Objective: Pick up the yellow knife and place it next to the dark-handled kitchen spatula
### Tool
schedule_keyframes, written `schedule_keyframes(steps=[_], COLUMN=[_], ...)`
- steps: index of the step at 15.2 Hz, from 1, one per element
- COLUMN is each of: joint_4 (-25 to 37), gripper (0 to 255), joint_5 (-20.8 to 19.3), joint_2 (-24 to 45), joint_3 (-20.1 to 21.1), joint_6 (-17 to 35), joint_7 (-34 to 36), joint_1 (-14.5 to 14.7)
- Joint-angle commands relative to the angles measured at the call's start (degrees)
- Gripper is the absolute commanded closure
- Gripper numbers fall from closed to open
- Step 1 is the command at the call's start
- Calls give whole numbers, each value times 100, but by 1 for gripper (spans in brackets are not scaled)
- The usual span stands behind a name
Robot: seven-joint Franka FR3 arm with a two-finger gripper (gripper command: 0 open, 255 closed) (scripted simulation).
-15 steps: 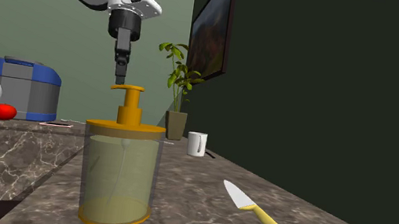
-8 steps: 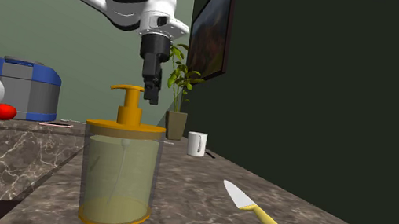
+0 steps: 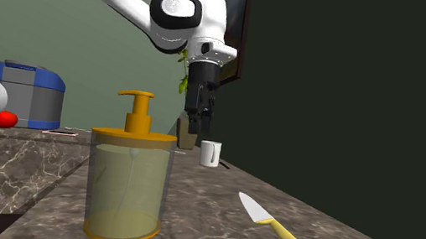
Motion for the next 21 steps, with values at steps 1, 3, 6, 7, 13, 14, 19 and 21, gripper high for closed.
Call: schedule_keyframes(steps=[1, 3, 6, 7, 13, 14, 19, 21], joint_4=[256, 556, 1026, 1186, 2181, 2350, 2449, 2402], gripper=[0, 0, 0, 0, 0, 0, 0, 0], joint_5=[-11, -20, -12, -3, 141, 178, 223, 225], joint_2=[376, 785, 1379, 1572, 2678, 2855, 3148, 3224], joint_3=[-29, -75, -174, -213, -488, -536, -588, -588], joint_6=[125, 236, 366, 401, 535, 546, 744, 867], joint_7=[384, 738, 1236, 1394, 2258, 2390, 2527, 2527], joint_1=[-86, -159, -257, -288, -474, -510, -555, -559])
